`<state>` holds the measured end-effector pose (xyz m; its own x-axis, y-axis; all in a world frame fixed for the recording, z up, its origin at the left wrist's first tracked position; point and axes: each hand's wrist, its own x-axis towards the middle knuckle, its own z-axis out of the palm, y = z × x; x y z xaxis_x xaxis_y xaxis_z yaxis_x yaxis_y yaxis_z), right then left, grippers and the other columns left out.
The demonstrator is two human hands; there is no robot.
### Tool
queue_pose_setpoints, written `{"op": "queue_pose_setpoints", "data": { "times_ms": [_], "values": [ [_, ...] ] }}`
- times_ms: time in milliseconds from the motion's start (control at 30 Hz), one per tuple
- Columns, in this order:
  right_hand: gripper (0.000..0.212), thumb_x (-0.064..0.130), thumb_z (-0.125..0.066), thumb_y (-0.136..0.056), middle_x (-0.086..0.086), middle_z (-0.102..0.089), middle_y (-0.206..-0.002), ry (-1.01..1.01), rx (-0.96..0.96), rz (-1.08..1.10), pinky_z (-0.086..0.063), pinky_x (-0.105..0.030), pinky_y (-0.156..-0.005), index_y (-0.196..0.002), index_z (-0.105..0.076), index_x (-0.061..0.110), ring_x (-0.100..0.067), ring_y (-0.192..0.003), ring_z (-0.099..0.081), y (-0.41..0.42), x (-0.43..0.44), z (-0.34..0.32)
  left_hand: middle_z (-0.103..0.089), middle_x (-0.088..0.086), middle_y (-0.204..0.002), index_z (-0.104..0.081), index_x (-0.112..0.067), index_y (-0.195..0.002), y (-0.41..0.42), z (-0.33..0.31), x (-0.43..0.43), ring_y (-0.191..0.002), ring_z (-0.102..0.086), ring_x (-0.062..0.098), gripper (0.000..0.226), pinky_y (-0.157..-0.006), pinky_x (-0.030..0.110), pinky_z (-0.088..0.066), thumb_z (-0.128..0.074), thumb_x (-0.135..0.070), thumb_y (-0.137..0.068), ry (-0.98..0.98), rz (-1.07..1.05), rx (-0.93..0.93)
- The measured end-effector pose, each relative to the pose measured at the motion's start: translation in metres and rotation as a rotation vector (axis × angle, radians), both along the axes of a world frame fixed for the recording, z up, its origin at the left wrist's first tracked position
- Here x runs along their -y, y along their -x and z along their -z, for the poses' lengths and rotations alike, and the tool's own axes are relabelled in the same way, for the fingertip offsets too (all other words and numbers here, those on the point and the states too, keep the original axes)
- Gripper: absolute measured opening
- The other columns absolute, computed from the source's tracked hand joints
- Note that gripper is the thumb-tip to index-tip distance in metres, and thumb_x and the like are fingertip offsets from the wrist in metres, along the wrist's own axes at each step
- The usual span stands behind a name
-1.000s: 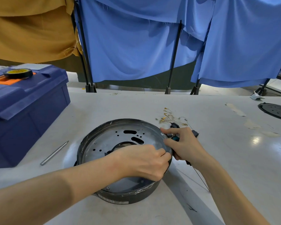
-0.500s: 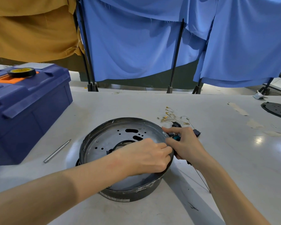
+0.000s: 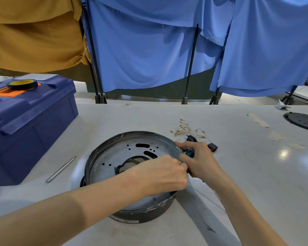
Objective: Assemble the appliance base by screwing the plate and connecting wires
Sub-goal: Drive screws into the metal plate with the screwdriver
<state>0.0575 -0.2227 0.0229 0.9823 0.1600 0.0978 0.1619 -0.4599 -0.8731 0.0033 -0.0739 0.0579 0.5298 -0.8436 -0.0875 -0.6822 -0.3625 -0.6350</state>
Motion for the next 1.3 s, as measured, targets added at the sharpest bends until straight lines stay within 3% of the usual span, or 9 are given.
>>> {"op": "queue_pose_setpoints", "data": {
  "times_ms": [100, 200, 300, 500, 567, 700, 867, 1167, 1300],
  "values": [
    [0.041, 0.001, -0.054, -0.089, 0.014, -0.045, -0.033, 0.008, -0.004, 0.001, -0.027, -0.012, -0.032, -0.126, -0.064, 0.016, -0.006, -0.026, -0.034, -0.001, 0.0, 0.0, -0.056, 0.005, -0.11, -0.056, -0.009, -0.111, -0.009, 0.003, 0.0, -0.101, -0.054, 0.021, 0.017, -0.057, 0.031, -0.03, -0.044, -0.009, -0.099, 0.2, -0.138, -0.155],
    [0.041, 0.002, -0.054, -0.09, 0.014, -0.044, -0.032, 0.012, -0.004, -0.011, -0.027, -0.012, -0.031, -0.127, -0.063, 0.017, -0.006, -0.025, -0.035, 0.0, 0.0, 0.0, -0.051, 0.003, -0.116, -0.053, -0.011, -0.114, -0.015, 0.0, -0.009, -0.104, -0.044, 0.019, 0.022, -0.064, 0.035, -0.037, -0.042, -0.027, -0.102, 0.401, -0.15, -0.286],
    [0.038, 0.004, -0.056, -0.092, 0.014, -0.045, -0.033, -0.008, -0.011, -0.018, -0.028, -0.013, -0.032, -0.126, -0.063, 0.019, -0.006, -0.026, -0.035, -0.001, 0.0, 0.001, -0.048, 0.003, -0.118, -0.047, -0.013, -0.116, -0.016, 0.003, -0.01, -0.101, -0.04, 0.019, 0.024, -0.083, 0.033, -0.032, -0.04, -0.031, -0.103, 0.325, -0.158, -0.252],
    [0.038, 0.004, -0.055, -0.092, 0.012, -0.039, -0.036, -0.059, -0.041, -0.015, -0.027, -0.015, -0.034, -0.125, -0.064, 0.021, -0.009, -0.029, -0.03, -0.002, 0.001, 0.004, -0.042, 0.011, -0.096, -0.045, -0.004, -0.11, -0.01, 0.002, -0.001, -0.074, -0.034, 0.021, 0.014, -0.064, 0.033, -0.023, -0.038, -0.001, -0.098, 0.148, -0.184, -0.21],
    [0.038, 0.005, -0.055, -0.092, 0.01, -0.037, -0.041, -0.106, -0.07, -0.025, -0.026, -0.016, -0.037, -0.124, -0.064, 0.023, -0.012, -0.033, -0.028, -0.002, 0.003, 0.004, -0.042, 0.009, -0.092, -0.043, -0.007, -0.105, -0.009, 0.001, 0.001, -0.062, -0.028, 0.017, 0.011, -0.064, 0.031, -0.022, -0.033, -0.011, -0.102, 0.278, -0.246, -0.31],
    [0.035, 0.01, -0.057, -0.094, 0.001, -0.037, -0.044, -0.144, -0.102, -0.054, -0.025, -0.021, -0.037, -0.124, -0.063, 0.027, -0.014, -0.035, -0.031, 0.001, 0.005, 0.001, -0.037, -0.004, -0.077, -0.033, -0.012, -0.089, -0.011, 0.002, 0.001, -0.061, -0.034, 0.017, 0.017, -0.056, 0.032, -0.02, -0.038, -0.022, -0.102, 0.509, -0.371, -0.582],
    [0.037, 0.007, -0.053, -0.095, -0.001, -0.04, -0.044, -0.132, -0.091, -0.061, -0.024, -0.022, -0.038, -0.126, -0.061, 0.027, -0.015, -0.035, -0.033, 0.005, 0.005, -0.002, -0.047, -0.004, -0.069, -0.039, -0.016, -0.089, -0.019, 0.01, -0.007, -0.06, -0.046, 0.014, 0.015, -0.058, 0.031, -0.035, -0.048, -0.023, -0.098, 0.72, -0.401, -0.786],
    [0.032, 0.012, -0.058, -0.095, -0.002, -0.042, -0.044, -0.179, -0.13, -0.067, -0.023, -0.02, -0.038, -0.123, -0.063, 0.026, -0.017, -0.036, -0.032, 0.008, 0.005, -0.004, -0.05, -0.009, -0.055, -0.063, -0.014, -0.077, -0.027, 0.02, -0.014, -0.04, -0.04, -0.001, 0.015, -0.047, 0.011, -0.031, -0.077, -0.013, -0.08, 1.194, -0.464, -0.925],
    [0.012, 0.026, -0.064, -0.094, -0.006, -0.051, -0.042, -0.235, -0.051, 0.093, -0.022, -0.018, -0.041, -0.098, -0.071, 0.018, -0.016, -0.034, -0.031, 0.008, 0.014, -0.025, -0.048, -0.016, -0.041, -0.065, -0.015, -0.074, -0.031, 0.025, -0.017, -0.038, -0.038, -0.001, 0.014, -0.046, 0.008, -0.031, -0.076, -0.011, -0.082, 1.299, -0.516, -0.98]
  ]
}}
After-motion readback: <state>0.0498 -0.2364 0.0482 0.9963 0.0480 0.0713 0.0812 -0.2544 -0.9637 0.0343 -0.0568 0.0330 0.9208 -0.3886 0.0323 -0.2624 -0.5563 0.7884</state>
